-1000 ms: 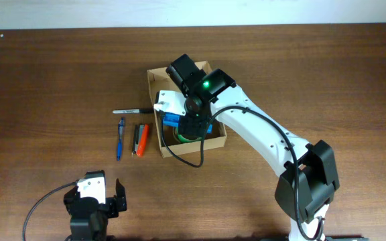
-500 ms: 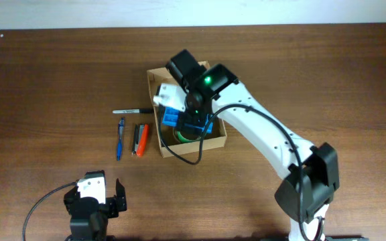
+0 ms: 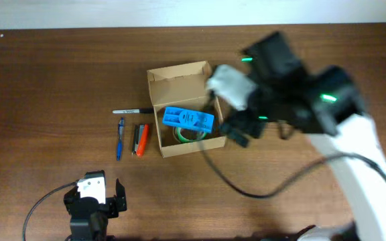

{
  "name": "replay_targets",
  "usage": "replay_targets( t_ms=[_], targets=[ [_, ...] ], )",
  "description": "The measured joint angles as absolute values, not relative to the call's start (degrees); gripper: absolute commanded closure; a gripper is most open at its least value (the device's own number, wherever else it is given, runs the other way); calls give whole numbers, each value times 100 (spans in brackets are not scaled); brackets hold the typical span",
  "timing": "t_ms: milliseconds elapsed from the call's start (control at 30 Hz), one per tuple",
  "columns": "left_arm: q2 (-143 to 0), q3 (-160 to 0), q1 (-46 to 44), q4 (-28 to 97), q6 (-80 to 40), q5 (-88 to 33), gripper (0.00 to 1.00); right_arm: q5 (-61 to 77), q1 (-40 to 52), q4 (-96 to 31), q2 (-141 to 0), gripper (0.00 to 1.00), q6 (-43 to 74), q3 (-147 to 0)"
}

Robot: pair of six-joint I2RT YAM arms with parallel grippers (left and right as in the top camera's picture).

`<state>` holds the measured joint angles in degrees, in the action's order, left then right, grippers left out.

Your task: Pack container

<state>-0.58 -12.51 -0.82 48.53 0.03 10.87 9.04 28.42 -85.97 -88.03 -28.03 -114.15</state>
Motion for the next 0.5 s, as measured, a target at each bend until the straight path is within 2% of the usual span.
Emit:
replay_targets(
  t_ms=[33, 167, 367, 500],
  targets=[
    [-58, -1251, -82, 4849, 3, 1087, 1, 897, 2445, -8517, -8119, 1, -2751, -10997],
    [-58, -1251, -82, 4860, 3, 1087, 0, 934, 1874, -7706, -5999, 1, -2475, -9325],
    [-58, -1251, -82, 4842, 3, 1087, 0, 757, 1826, -6692, -3607, 1, -1494, -6611],
    [-58, -1251, -82, 4853, 3, 1087, 0, 670, 1820, -6425, -2558, 1, -1100, -5765]
  ],
)
